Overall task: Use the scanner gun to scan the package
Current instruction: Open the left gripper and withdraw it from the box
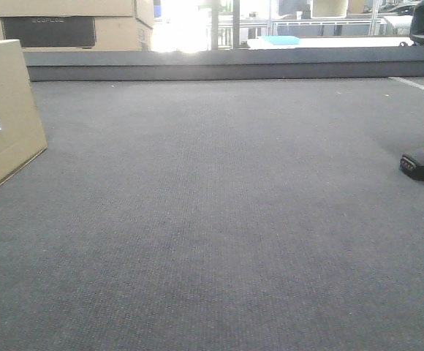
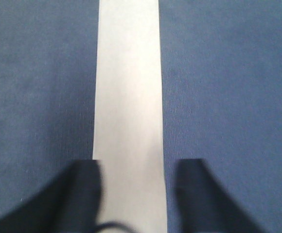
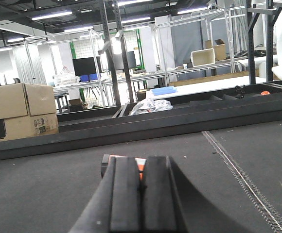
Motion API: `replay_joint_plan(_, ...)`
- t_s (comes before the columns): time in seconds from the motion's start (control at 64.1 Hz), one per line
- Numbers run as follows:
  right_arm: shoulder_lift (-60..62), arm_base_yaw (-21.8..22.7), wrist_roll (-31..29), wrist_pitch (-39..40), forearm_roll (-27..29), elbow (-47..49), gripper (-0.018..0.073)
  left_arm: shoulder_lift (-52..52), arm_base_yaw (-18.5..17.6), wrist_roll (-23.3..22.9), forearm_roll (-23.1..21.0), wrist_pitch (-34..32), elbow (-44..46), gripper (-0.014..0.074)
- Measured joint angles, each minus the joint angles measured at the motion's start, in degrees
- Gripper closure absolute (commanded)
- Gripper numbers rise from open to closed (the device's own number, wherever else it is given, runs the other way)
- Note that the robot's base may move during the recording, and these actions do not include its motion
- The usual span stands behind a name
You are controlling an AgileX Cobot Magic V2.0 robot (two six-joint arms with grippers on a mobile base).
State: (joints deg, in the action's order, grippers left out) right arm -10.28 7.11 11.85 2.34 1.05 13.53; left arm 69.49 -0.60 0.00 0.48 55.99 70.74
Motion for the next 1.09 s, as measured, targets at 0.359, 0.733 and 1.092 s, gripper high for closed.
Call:
replay_joint_plan(0.359, 0.0, 0.0, 0.0, 0.0, 0.0, 0.0, 0.0728, -10.5, 0.0, -1.5, 0.0, -7.3, -11.4, 0.0708)
replay_joint_plan(0.733, 0.0, 0.0, 0.0, 0.0, 0.0, 0.0, 0.0728, -32.9, 0.1, -3.8, -0.5, -38.4, -34.8, 0.0708)
replay_joint_plan(1.092, 0.0, 0.0, 0.0, 0.0, 0.0, 0.0, 0.0728, -46.8, 0.1, -4.5, -0.5, -44.3, -40.1, 0.0708)
